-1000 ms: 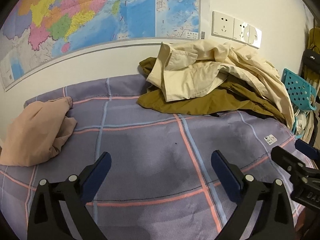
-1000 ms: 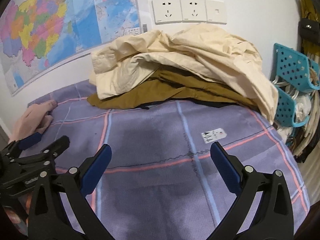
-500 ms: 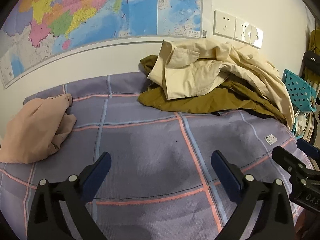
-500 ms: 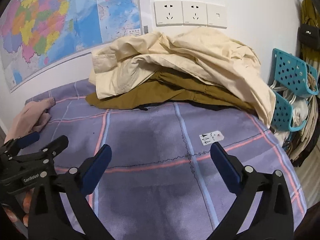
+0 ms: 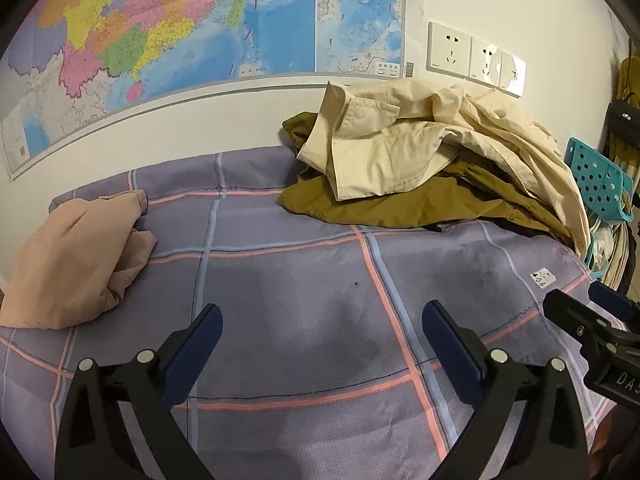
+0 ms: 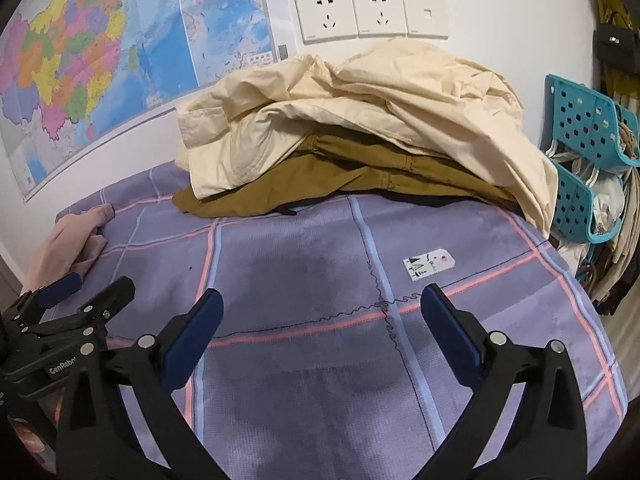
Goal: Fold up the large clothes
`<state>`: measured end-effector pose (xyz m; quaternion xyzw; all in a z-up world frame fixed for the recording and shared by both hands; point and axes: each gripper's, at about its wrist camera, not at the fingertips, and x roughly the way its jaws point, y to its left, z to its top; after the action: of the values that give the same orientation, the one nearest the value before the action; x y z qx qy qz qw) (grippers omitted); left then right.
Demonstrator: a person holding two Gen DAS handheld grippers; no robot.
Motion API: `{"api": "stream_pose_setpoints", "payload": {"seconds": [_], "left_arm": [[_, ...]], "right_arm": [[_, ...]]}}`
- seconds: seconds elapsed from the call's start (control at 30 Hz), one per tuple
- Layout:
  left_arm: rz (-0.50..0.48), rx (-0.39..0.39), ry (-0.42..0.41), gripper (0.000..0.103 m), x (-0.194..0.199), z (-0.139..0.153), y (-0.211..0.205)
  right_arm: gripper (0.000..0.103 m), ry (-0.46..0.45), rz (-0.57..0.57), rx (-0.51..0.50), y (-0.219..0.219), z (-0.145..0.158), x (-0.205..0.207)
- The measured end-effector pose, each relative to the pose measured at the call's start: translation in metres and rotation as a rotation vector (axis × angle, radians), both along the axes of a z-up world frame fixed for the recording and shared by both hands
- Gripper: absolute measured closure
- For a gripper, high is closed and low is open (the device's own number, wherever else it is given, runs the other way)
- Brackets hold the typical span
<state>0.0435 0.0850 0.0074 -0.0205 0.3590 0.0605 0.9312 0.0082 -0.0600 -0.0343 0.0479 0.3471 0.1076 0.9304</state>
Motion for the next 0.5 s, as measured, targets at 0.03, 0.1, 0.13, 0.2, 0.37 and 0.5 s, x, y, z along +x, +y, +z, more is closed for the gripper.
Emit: {"api": "stream_pose_setpoints", "payload": {"seconds": [0.03, 0.1, 0.13, 0.2, 0.37, 0.5], "left_arm": [[0.002, 0.000, -0.003, 0.007, -0.0003, -0.0002, 0.0002], [0.000, 0.004, -0.011, 0.007, -0.0017, 0.0007, -0.0001], [-0.003, 0.006, -0.011, 0.007, -0.0022, 0.0011, -0.0007], [-0.006, 0.011, -0.020, 0.007, -0.0035, 0.0016, -0.0010], [-0.022, 0.018, -0.027, 0.007, -0.0036, 0.0010, -0.0030], [-0.027, 0.032, -0.038, 0.007, -0.0047, 0.0017, -0.0059]], "right_arm": [[0.005, 0.000, 0.002, 0.000, 0.0004, -0.0004, -0.0004], [0.005, 0.002, 0.005, -0.005, 0.0014, -0.0008, -0.0009], [0.005, 0.001, 0.006, -0.005, 0.0017, -0.0006, -0.0011], [0.005, -0.002, 0.008, 0.001, 0.0014, -0.0003, -0.0017], [0.005, 0.009, 0.002, 0.003, 0.0005, -0.0022, -0.0011], [0.005, 0.013, 0.000, 0.004, -0.0003, -0.0028, -0.0009]]}}
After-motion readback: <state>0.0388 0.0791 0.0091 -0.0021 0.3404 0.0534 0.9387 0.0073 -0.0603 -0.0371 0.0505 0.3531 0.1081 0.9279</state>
